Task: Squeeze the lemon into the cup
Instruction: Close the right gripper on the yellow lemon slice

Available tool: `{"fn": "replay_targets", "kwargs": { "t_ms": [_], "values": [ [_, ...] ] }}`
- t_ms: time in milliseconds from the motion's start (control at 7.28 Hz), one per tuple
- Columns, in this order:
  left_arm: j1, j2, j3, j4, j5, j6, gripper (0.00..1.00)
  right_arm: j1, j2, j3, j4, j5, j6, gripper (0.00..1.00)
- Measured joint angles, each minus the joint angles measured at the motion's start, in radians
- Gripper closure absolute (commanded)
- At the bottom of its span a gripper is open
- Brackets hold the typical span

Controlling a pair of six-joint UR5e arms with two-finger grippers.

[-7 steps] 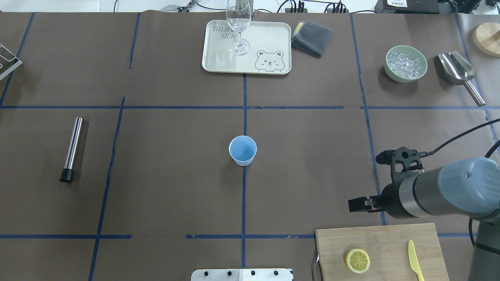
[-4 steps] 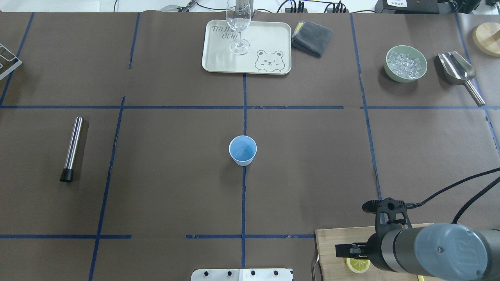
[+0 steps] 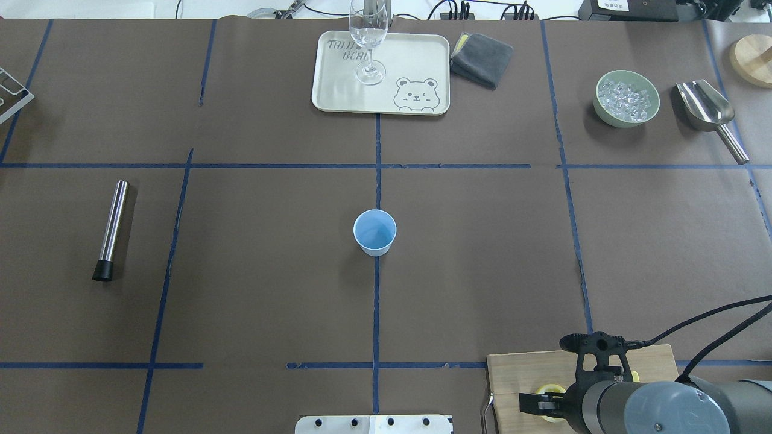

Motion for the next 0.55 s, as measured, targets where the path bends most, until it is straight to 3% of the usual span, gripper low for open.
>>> {"fn": "replay_targets", "kwargs": {
  "t_ms": [275, 412, 549],
  "values": [
    [0.000, 0.000, -0.003, 0.000, 0.000, 0.000, 0.00, -0.002, 0.004, -0.015, 0.001, -0.003, 0.003, 0.13],
    [0.000, 0.000, -0.005, 0.000, 0.000, 0.000, 0.00, -0.002, 0.004, -0.015, 0.002, -0.003, 0.003, 0.31],
    [0.000, 0.000, -0.005, 0.000, 0.000, 0.000, 0.00, -0.001, 0.004, -0.013, 0.002, -0.003, 0.005, 0.41]
  ]
}}
